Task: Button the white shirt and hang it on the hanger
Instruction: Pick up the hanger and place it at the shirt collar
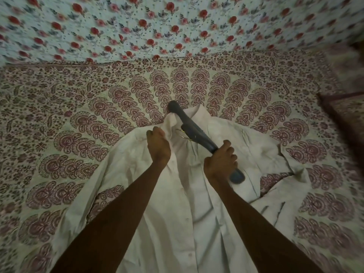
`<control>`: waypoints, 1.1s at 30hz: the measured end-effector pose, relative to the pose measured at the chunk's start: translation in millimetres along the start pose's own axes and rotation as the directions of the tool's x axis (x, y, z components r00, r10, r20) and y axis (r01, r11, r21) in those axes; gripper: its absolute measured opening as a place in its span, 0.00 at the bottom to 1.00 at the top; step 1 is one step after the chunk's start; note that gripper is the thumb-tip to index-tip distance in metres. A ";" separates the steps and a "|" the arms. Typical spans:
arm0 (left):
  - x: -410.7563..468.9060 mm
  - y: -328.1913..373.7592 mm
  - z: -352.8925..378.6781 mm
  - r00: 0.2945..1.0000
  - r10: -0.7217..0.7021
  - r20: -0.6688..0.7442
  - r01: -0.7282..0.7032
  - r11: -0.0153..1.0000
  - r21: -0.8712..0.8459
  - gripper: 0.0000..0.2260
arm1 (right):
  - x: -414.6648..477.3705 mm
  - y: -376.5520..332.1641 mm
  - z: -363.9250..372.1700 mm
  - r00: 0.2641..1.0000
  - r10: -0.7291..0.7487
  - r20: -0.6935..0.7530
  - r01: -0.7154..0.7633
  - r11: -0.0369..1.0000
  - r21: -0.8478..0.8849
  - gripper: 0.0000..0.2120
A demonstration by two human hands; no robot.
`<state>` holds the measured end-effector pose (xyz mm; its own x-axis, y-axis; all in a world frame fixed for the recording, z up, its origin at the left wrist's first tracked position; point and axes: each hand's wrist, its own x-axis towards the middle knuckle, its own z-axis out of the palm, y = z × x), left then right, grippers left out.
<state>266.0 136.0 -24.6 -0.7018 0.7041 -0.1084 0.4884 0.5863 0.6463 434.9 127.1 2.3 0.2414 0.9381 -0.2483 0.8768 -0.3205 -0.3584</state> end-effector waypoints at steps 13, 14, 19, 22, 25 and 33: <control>1.6 -35.2 23.1 0.951 0.197 0.238 -0.222 0.972 0.083 0.13 | 51.9 -42.5 10.9 0.809 -0.433 0.398 0.410 0.900 0.145 0.26; 1.8 -27.9 23.9 0.954 0.154 0.258 -0.166 0.986 0.026 0.12 | 48.8 -38.9 10.9 0.798 -0.461 0.388 0.457 0.883 0.109 0.28; 1.4 -8.4 34.7 0.953 0.061 0.297 -0.050 0.998 -0.046 0.15 | 48.8 -11.1 5.3 0.818 -0.575 0.004 0.574 0.817 -0.064 0.24; 3.0 -17.2 39.2 0.917 -0.013 0.400 -0.077 0.975 0.209 0.32 | 60.5 -17.0 -16.0 0.841 -0.482 -0.245 0.504 0.863 0.031 0.22; -3.7 -25.0 41.6 0.932 -0.038 0.361 -0.104 0.924 0.367 0.33 | 62.1 -28.0 -42.0 0.837 -0.388 -0.385 0.445 0.893 0.066 0.17; 25.1 -15.3 5.7 0.952 -0.267 0.152 0.289 0.945 -0.150 0.14 | 38.8 -40.4 -65.5 0.916 -0.287 -0.282 0.342 0.924 0.171 0.09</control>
<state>243.8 147.0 -41.4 -0.7194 0.5743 -0.3907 0.1808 0.6979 0.6930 436.0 185.1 66.1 0.0867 0.9879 0.1288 0.8217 0.0022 -0.5699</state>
